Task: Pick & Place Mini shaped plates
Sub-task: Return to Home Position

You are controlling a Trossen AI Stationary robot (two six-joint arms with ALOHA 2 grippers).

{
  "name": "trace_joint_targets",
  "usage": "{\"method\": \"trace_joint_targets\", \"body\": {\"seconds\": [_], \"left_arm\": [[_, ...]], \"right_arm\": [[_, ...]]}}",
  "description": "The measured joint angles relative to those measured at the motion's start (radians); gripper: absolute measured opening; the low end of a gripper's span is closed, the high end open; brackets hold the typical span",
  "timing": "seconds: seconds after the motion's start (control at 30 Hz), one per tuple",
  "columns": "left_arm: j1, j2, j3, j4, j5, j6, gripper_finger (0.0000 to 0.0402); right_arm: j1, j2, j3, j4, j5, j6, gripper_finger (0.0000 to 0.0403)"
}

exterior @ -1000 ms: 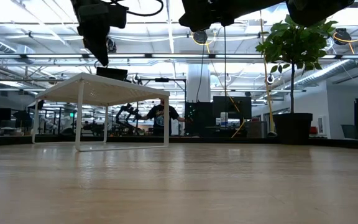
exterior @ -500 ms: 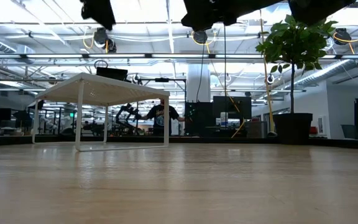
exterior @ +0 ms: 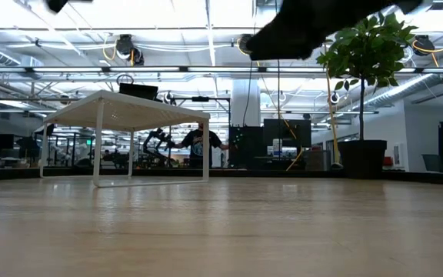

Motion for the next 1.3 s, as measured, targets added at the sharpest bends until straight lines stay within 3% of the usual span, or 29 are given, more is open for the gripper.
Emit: {"method": "trace_joint_targets", "body": {"seconds": [0.2, 0.37, 0.53, 0.87, 1.0, 1.17, 1.3], "left_arm": [[-0.071, -0.34, -0.36, 0.118, -0.058, -0.079, 0.0166], [-0.115, -0.509, -0.571, 0.302, -0.052, -0.111, 0.0166], [-0.153, -0.55, -0.723, 0.487, -0.047, -0.021, 0.0166], [-0.215, -0.571, -0.871, 0.654, -0.077, 0.073, 0.0166], [-0.234, -0.603, -0.871, 0.669, -0.094, 0.103, 0.0166], [-0.253, -0.618, -0.871, 0.679, -0.089, 0.151, 0.0166], [-0.253, -0.618, -0.89, 0.719, -0.088, 0.125, 0.0166]], "right_arm": [[0.0, -0.151, -0.222, 0.197, 0.103, -0.033, 0.0221], [0.004, -0.302, -0.427, 0.402, 0.119, -0.035, 0.0221], [0.005, -0.403, -0.585, 0.513, 0.119, -0.019, 0.0221], [0.005, -0.592, -0.804, 0.627, 0.116, -0.013, 0.0221], [0.033, -0.714, -0.831, 0.554, 0.09, -0.072, 0.0221], [0.064, -0.886, -0.831, 0.323, -0.009, -0.068, 0.0221], [0.083, -1.011, -0.832, 0.105, -0.015, -0.038, 0.0214]]}}
